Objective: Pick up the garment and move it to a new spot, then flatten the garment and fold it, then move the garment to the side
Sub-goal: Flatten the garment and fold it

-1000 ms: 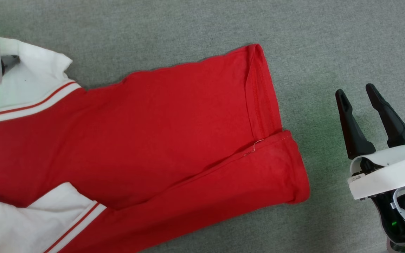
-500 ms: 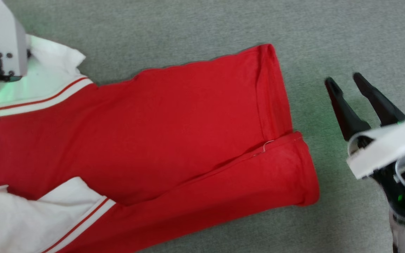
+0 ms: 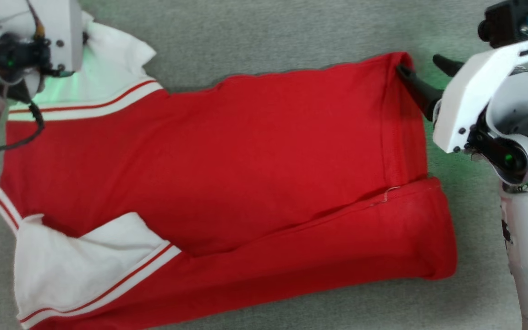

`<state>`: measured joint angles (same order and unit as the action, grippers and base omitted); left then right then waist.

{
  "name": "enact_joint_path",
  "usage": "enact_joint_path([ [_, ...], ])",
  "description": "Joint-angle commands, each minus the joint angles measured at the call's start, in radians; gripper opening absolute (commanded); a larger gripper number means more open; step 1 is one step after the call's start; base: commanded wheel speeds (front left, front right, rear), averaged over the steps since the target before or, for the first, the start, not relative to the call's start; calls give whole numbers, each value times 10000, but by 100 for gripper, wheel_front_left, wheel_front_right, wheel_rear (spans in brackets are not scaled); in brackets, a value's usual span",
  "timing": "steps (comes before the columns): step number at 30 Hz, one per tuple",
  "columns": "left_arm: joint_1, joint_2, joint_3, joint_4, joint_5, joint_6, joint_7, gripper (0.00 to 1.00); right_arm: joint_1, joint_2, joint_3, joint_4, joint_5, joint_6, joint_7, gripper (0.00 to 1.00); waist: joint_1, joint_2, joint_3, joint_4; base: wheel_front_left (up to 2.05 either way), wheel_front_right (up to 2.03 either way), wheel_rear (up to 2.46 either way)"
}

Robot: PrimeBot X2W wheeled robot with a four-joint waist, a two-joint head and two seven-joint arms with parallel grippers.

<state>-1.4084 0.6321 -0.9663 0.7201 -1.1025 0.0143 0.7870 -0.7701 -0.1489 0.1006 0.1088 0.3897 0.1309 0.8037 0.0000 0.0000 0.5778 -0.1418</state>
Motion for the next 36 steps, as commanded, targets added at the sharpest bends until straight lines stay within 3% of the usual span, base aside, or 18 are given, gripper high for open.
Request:
enact_joint_path([
  [1,272,-316,-186,111,47,-110,-18,0,-173,-20,63,124,-116,-4,169,100,0,0,174,222,0,0,0],
  [8,125,-708,-245,750,69,-420,-246,0,-480,134,231,1123,-325,-2,2076,100,0,0,199,453,0,0,0],
  [10,88,-799,-249,923,51,-504,-293,0,-506,154,246,1249,-363,-1,2642,0,0,0,175,491,0,0,0],
  [19,26,-1100,-206,1619,-14,-736,-595,0,-953,187,-169,1050,-447,-1,4373,0,0,0,-135,679,0,0,0],
  [28,-103,-1321,6,1987,-100,-951,-1334,0,-1272,164,-731,1141,-577,-1,3551,0,0,0,-1115,1173,0,0,0],
  [36,553,-738,-244,1177,-10,-1292,-1608,0,-92,-514,-479,770,23,-1,2938,0,0,0,-2367,1738,0,0,0],
])
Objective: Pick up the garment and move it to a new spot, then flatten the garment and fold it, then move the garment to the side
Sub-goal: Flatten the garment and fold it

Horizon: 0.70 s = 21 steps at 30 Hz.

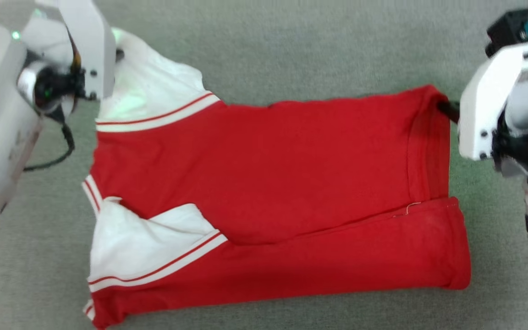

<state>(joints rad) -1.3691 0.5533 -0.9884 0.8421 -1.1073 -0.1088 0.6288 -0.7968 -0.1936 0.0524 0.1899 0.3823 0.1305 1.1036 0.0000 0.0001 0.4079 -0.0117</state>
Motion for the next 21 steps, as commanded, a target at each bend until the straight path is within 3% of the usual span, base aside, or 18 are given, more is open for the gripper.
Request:
enact_joint_path([
  [1,318,192,-60,-269,52,-60,-28,0,419,-165,-5,-191,153,3,-49,0,0,-1,-818,502,0,0,0],
  [4,916,647,-156,-1132,-31,-4,20,0,1265,-448,-42,-698,394,3,6,0,0,-1,-1262,695,0,0,0],
  [7,1634,1247,-193,-2318,-154,324,104,0,2194,-612,-285,-1342,689,3,155,0,0,-1,-1607,855,0,0,0],
  [12,3108,2528,-250,-4994,-493,1525,425,0,3793,-594,-750,-2572,1026,3,608,0,0,-1,-1987,1033,0,0,0],
  [13,3108,2528,-250,-4994,-493,1525,425,0,3793,-594,-750,-2572,1026,3,608,0,0,-1,-1987,1033,0,0,0],
  [18,4693,3678,-272,-7644,-1118,2963,620,0,5058,-341,-1122,-3515,1117,3,1043,0,0,-1,-2099,1067,0,0,0],
  [21,5497,4085,-347,-8767,-1461,3657,635,0,5588,-159,-1254,-3847,1079,3,1203,0,0,-1,-2110,1044,0,0,0],
])
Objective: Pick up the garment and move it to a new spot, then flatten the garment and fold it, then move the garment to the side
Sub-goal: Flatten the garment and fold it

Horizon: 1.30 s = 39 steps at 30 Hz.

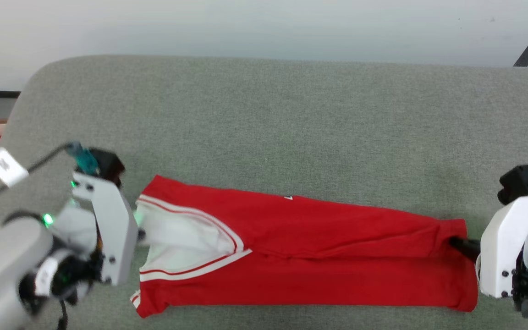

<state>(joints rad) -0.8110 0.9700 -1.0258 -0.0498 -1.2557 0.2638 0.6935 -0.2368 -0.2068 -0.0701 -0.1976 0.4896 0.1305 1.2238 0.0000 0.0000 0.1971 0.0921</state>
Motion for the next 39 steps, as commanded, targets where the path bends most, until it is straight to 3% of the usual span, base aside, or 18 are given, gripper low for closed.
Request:
enact_joint_path([
  [1,116,9,-12,-81,-49,52,-49,0,106,21,-65,-35,-24,3,27,0,0,0,-7,-1,0,0,0],
  [5,794,179,-202,-498,-342,445,5,0,433,217,-113,10,-102,3,85,0,0,0,-19,-66,0,0,0],
  [9,1095,61,-284,-523,-471,393,-106,3,475,281,-3,181,-125,3,56,0,0,0,-66,-140,0,0,0],
  [11,1126,55,-265,-496,-531,360,-122,37,438,220,50,244,-128,3,30,0,0,0,-123,-164,0,0,0],
  [12,1058,92,-246,-502,-467,351,-138,50,389,186,65,248,-90,3,-3,31,0,0,-158,-165,0,0,0],
  [13,986,135,-228,-522,-430,339,-132,100,362,138,112,248,-87,3,-18,68,0,0,-209,-163,0,0,0],
  [14,961,150,-188,-535,-508,350,-87,100,369,99,143,252,-78,3,3,100,0,0,-272,-158,0,0,0],
  [21,1122,533,117,-840,-777,514,-313,100,494,69,42,73,120,3,-117,100,0,0,-876,-151,0,0,0],
  [25,1492,746,301,-1065,-816,648,-951,100,725,207,-198,-197,172,3,-489,100,0,0,-1280,-128,0,0,0],
  [29,2126,710,424,-1120,-491,603,-2339,100,1018,499,-464,-412,175,3,-1425,100,0,0,-1653,-106,0,0,0],
  [39,3883,45,931,-334,526,430,-7034,100,1901,892,-802,-86,172,3,-4497,100,0,0,-2127,46,0,0,0],
])
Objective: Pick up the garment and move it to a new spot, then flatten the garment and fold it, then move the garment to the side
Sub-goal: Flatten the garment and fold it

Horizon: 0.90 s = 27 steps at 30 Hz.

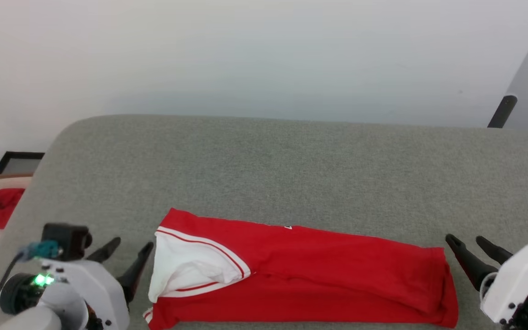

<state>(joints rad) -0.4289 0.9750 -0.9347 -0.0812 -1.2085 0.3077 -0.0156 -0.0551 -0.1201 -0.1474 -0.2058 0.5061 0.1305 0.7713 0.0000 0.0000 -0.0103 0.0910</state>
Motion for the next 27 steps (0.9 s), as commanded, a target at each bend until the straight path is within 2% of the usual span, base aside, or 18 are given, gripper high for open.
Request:
enact_joint_path([
  [1,202,-131,128,111,0,-8,-365,100,171,40,-77,86,-39,3,-238,100,0,0,-83,87,0,0,0],
  [5,649,-417,358,620,447,-156,-1913,100,547,36,-242,664,-120,3,-933,100,0,0,-163,226,0,0,0],
  [8,981,-787,771,1006,630,-290,-2387,100,676,-8,-402,1199,-116,3,-1167,100,0,0,-172,355,0,0,0],
  [12,1460,-1488,1985,1399,1204,-537,-2495,100,519,-144,-658,1966,-126,3,-1261,100,0,0,-38,598,0,0,0],
  [18,2287,-2497,3789,1755,2346,-1145,-2480,100,141,-359,-735,2578,-206,3,-626,100,0,0,692,920,0,0,0],
  [22,2534,-2985,4527,1911,2845,-1644,-2480,100,-114,-388,-860,2770,-247,3,-92,100,0,0,1187,1031,0,0,0],
  [27,2728,-3522,5393,2074,3354,-2050,-2481,100,-339,-298,-819,3027,-376,3,659,100,0,0,1543,1093,0,0,0],
])
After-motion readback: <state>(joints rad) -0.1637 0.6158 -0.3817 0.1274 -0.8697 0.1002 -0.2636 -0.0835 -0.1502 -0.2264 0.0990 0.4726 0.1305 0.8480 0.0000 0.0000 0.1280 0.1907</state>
